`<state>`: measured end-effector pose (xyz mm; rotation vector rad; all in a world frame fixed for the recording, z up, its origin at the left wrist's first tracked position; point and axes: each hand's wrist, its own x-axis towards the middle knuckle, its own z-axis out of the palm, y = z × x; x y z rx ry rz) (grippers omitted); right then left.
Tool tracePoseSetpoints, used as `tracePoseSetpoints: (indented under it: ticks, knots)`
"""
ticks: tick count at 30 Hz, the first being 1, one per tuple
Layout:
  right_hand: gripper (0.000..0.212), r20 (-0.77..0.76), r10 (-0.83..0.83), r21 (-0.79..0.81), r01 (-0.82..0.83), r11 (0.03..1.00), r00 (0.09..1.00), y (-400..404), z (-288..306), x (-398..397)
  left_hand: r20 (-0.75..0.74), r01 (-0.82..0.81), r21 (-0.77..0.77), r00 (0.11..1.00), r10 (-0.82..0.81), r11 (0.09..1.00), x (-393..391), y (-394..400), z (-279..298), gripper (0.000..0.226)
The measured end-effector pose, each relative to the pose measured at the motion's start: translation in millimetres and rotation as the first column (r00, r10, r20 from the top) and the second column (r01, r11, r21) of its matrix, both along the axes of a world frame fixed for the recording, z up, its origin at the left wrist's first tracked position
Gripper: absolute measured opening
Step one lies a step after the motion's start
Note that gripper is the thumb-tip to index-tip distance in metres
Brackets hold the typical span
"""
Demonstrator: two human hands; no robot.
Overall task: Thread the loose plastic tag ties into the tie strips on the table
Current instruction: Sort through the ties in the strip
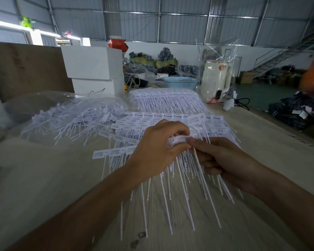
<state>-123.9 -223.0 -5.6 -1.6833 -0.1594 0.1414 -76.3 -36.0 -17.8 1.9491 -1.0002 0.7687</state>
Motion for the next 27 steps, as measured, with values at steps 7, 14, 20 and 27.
tracePoseSetpoints:
  ticks: [7, 14, 20, 27]
  knots:
    - [0.039, 0.022, -0.120, 0.092, 0.118, 0.989, 0.993, -3, -1, 4, -0.192, 0.107, 0.158, 0.978, -0.075, 0.982, 2, 10, 6, 0.037]
    - [0.041, -0.005, -0.205, 0.185, 0.203, 0.962, 0.979, -5, -4, 8, -0.029, -0.152, 0.435, 0.983, 0.183, 0.887, 4, 26, 24, 0.028]
    - [0.032, -0.072, -0.095, 0.150, 0.105, 0.983, 0.993, -1, -8, 7, 0.536, -0.474, 0.493, 0.826, 0.175, 0.729, -3, 26, 34, 0.028]
    - [0.032, -0.036, -0.062, 0.147, 0.067, 0.987, 0.997, 0, -6, 3, 0.385, -0.368, 0.448, 0.902, 0.196, 0.815, -5, 18, 22, 0.030]
